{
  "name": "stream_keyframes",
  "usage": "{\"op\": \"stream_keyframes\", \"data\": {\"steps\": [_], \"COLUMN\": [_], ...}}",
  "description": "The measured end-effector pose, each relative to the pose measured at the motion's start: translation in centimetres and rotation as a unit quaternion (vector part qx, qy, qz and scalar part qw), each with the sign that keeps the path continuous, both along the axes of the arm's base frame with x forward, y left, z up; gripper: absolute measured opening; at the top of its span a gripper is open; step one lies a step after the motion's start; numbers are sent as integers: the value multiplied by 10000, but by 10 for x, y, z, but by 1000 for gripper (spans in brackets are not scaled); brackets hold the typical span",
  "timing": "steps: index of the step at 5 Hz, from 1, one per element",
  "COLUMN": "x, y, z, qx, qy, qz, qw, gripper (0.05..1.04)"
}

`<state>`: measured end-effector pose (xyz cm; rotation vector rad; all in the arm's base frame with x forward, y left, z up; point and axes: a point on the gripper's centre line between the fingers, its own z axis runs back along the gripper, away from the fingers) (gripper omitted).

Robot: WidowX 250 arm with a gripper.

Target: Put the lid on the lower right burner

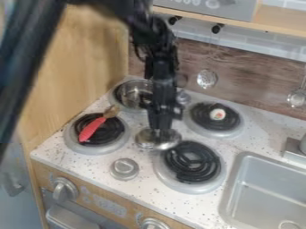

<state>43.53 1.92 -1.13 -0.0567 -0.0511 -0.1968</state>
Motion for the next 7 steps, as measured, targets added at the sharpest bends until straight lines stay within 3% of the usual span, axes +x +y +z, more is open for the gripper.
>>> {"op": "stream_keyframes", "data": {"steps": [1,3,4,5,7], "x": [-11,-37,-34,-37,-27], "y": [-10,-61,-63,-77,-83], "z": [30,8,4,-15,-30], "qx": [-79,66,206,316,250], "qy": [-467,-397,-538,-442,-395], "qz": [-368,-1288,-1336,-1437,-1408], "qw": [9982,9908,9894,9881,9889], "gripper": [240,239,239,239,282]}}
